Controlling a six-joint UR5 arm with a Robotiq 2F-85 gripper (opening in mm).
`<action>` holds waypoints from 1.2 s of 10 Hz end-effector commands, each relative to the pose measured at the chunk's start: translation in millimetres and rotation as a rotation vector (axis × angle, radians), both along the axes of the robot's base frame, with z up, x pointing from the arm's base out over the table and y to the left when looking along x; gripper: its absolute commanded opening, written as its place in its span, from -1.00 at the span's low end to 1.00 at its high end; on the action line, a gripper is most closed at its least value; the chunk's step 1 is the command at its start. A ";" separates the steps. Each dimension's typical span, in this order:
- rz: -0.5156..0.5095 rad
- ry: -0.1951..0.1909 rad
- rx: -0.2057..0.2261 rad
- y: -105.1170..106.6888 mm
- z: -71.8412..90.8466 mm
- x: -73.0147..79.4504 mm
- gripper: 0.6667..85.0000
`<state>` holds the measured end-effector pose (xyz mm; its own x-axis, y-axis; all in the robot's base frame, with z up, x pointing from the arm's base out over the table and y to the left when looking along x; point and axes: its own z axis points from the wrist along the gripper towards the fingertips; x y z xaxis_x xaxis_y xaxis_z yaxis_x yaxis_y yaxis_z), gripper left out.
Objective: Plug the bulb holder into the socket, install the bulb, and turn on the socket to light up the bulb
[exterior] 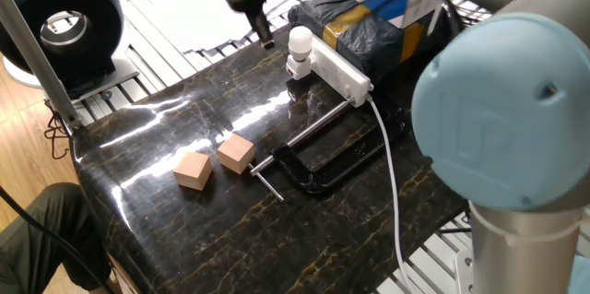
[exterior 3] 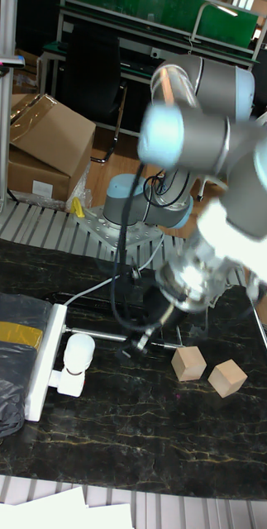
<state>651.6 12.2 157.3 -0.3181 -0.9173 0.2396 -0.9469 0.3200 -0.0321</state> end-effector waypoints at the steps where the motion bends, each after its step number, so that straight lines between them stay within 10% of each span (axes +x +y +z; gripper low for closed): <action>1: 0.110 0.018 0.173 -6.7 52.1 -3.3 0.23; 5: 0.329 0.012 0.145 -44.6 52.1 2.0 0.46; 7: 0.330 -0.011 0.194 -49.9 30.5 1.8 0.48; 8: 0.351 -0.005 0.217 -48.4 20.3 -4.9 0.80; 12: 0.324 -0.030 0.182 -68.0 -17.4 -8.5 0.75</action>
<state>644.7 -46.7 161.6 -0.0057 -0.9976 0.0697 -0.9999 0.0046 -0.0164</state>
